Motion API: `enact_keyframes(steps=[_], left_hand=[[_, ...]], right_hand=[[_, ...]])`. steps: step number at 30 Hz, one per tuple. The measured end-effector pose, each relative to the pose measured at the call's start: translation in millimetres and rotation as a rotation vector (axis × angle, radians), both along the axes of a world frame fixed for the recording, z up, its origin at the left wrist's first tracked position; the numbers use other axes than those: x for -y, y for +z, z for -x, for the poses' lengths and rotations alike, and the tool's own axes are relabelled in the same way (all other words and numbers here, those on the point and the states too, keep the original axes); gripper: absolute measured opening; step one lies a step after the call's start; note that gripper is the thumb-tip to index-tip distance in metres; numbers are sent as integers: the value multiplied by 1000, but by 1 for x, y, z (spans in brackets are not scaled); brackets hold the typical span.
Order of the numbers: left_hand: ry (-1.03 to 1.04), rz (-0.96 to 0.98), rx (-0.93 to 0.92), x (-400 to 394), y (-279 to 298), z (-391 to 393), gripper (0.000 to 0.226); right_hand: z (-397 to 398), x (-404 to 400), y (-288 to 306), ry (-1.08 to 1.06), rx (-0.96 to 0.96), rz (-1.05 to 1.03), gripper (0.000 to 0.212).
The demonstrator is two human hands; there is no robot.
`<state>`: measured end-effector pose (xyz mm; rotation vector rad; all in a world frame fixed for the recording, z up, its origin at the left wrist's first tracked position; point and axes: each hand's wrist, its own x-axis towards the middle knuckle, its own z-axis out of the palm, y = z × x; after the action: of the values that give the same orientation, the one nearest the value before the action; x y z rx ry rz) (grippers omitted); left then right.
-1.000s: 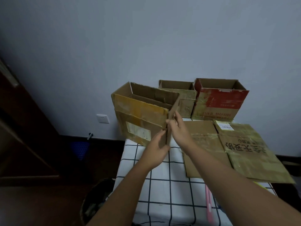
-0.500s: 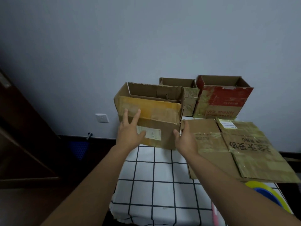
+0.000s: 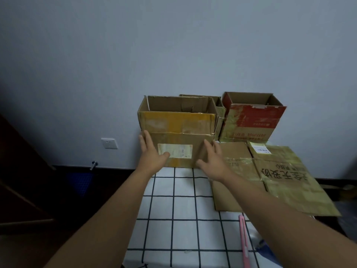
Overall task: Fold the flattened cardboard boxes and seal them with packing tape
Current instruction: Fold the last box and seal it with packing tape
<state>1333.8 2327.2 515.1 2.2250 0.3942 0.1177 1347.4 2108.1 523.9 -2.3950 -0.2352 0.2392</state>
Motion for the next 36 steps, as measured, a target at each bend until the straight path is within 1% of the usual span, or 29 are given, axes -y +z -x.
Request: enact_keyframes(steps=[2, 5, 8, 10, 12, 14, 15, 16, 18, 21, 24, 27, 29, 31, 33, 34, 36], left_hand=[[-36, -121, -67, 2, 1, -6, 115], [-29, -238, -121, 3, 0, -7, 118], [-10, -302, -143, 4, 1, -2, 117], [33, -309, -145, 5, 0, 3, 116], [107, -296, -83, 11, -2, 12, 110], [146, -287, 64, 29, -10, 29, 96], [130, -283, 125, 41, -16, 37, 87], [91, -269, 141, 54, -22, 45, 79], [-28, -216, 75, 85, -34, 57, 70], [-187, -137, -105, 130, -46, 62, 67], [-241, -35, -258, 164, -52, 57, 66], [-222, -20, -372, 193, -57, 46, 75], [-178, -70, -442, 210, -59, 39, 72], [-97, -63, -446, 222, -61, 34, 70], [14, 79, -427, 225, -72, 24, 75], [68, 156, -408, 225, -75, 21, 76], [164, 328, -367, 229, -70, 19, 64]], right_hand=[[-9, 6, -2, 57, -47, 132, 83], [-15, 11, -8, 105, -39, 278, 86], [-13, 14, -13, 119, -11, 347, 87], [-9, 18, -14, 127, 20, 346, 86], [-1, 29, -16, 124, 55, 314, 82], [10, 51, -22, 91, 93, 293, 75], [16, 66, -25, 66, 106, 286, 71], [21, 83, -29, 36, 114, 284, 67], [28, 120, -34, -51, 99, 302, 62], [32, 178, -42, -189, 59, 340, 60], [33, 231, -52, -270, 15, 336, 63], [38, 277, -64, -330, -51, 342, 67], [42, 304, -70, -370, -91, 379, 70], [47, 326, -76, -438, -159, 378, 71], [51, 344, -82, -511, -245, 310, 71], [53, 351, -88, -511, -274, 276, 71], [55, 360, -100, -453, -300, 219, 71]])
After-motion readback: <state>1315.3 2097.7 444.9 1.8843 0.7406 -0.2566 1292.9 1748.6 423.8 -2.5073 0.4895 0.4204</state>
